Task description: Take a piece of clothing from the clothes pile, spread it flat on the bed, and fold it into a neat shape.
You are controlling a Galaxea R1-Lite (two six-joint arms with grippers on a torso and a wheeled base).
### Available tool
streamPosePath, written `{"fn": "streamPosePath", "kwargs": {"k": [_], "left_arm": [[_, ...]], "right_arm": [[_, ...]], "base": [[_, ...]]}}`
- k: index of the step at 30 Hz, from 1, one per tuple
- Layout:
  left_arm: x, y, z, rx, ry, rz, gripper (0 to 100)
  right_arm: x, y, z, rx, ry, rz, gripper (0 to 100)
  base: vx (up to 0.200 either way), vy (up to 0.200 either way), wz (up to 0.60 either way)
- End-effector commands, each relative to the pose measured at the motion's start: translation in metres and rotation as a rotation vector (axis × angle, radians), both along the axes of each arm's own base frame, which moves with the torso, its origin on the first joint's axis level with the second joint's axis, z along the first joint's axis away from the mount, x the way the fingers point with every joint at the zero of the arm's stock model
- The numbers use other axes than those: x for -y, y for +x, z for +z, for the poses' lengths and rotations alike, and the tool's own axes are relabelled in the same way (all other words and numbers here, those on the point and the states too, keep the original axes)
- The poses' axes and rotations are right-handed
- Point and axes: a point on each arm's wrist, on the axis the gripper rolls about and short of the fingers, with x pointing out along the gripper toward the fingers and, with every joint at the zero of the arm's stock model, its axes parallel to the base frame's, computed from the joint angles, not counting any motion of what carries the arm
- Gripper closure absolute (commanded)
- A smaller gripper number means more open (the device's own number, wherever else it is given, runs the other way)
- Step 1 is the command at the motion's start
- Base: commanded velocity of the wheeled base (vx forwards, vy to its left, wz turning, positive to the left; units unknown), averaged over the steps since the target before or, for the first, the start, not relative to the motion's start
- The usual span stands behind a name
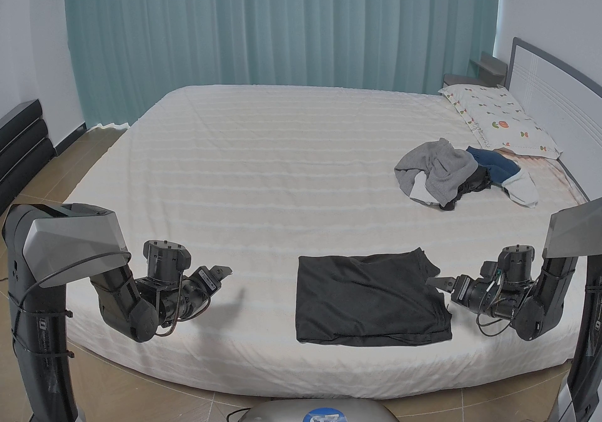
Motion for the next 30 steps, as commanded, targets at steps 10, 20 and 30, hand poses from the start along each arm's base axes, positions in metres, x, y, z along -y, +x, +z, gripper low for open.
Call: {"fn": "streamPosePath", "kwargs": {"k": [10,20,30], "left_arm": [[0.002,-0.001,-0.002,-0.006,0.006,-0.007,0],[0.003,0.0,-0.003,-0.007,0.007,-0.008,0],[0.003,0.0,-0.003,-0.008,0.008,-0.008,0]], "right_arm": [[-0.041,0.068,-0.009,0.05,0.001,0.053,0],[-0.044,0.083,-0.013,0.062,-0.015,0.026,0],[-0.033,0.083,-0.012,0.061,-0.02,-0.005,0]], "base": [[0.0,0.0,0.0],[0.0,0.0,0.0],[0.0,0.0,0.0]]}}
